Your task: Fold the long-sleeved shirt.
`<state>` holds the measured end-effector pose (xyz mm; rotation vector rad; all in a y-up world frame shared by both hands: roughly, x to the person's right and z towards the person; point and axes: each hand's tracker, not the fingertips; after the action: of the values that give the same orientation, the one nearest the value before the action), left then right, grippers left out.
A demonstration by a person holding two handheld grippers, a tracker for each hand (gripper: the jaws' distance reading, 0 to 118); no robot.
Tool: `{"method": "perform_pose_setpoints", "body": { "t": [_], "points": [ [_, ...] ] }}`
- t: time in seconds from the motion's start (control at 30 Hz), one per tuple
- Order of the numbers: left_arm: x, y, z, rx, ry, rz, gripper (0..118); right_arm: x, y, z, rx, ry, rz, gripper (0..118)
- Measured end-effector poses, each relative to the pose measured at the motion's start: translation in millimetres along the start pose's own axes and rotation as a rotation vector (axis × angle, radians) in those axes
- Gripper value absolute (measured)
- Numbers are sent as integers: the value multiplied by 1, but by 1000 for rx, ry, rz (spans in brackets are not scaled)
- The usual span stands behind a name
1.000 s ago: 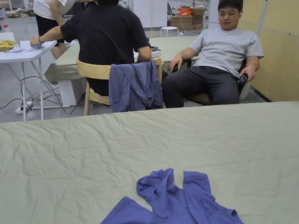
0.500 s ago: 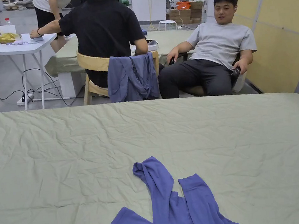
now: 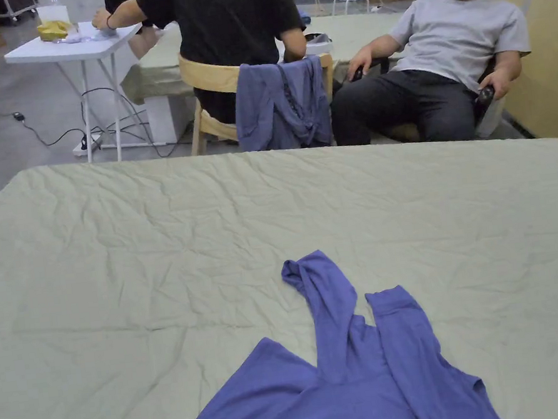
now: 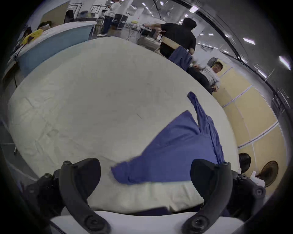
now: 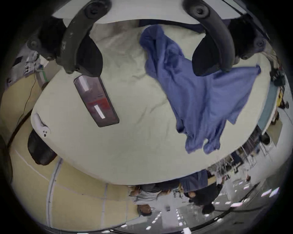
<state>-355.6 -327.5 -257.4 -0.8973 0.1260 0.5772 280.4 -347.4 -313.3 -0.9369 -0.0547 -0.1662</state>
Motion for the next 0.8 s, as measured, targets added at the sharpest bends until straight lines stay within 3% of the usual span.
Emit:
{"method": "perform_pose_setpoints", "body": {
  "t": [0.03, 0.07, 0.1, 0.13, 0.17, 0.23, 0.27, 0.33, 0.37, 0.4, 0.53, 0.57, 0.63, 0.67, 0.8],
  "points": [
    [2, -5, 2, -22, 19, 0, 112, -2, -1, 5, 11, 25, -5, 104],
    [2, -11, 4, -76, 44, -25, 103, -4, -2, 8, 33, 34, 3, 79],
    [-5, -14, -5, -91, 59, -47, 61, -10, -4, 8, 36, 22, 15, 18],
    [-6, -19, -9, -85, 70, -58, 4, -17, -3, 10, 31, 6, 39, 3],
    [-6, -25, -13, -110, 116, -77, 2, -22, -5, 16, 41, 3, 55, 2],
    [-15, -24, -25, -96, 108, -31, 0, -27, -6, 19, 37, 87, 73, 2],
    [-20, -23, -32, -93, 113, -28, 7, -33, -3, 20, 38, 94, 67, 2],
    [-25, -19, -46, -50, 179, -27, 82, -40, -2, 23, 46, 90, 86, 3],
    [-22, -19, -47, -39, 188, -32, 112, -43, -1, 24, 48, 91, 101, 3],
    [-24, -20, -53, -37, 190, -31, 118, -50, 4, 24, 50, 90, 107, 2],
    [-20, -21, -84, -106, 183, -90, 106, -68, 15, 21, 47, 118, 123, 3],
    [-19, -21, -92, -145, 175, -114, 96, -73, 18, 20, 43, 124, 133, 3],
    [-13, -21, -99, -137, 211, -156, 23, -87, 27, 15, 37, 142, 172, 3],
    [-11, -20, -101, -137, 221, -166, 5, -85, 36, 1, 34, 151, 195, 3],
    [-12, -17, -105, -177, 162, -168, 4, -124, 76, -30, 27, 214, 291, 3]
  ]
}}
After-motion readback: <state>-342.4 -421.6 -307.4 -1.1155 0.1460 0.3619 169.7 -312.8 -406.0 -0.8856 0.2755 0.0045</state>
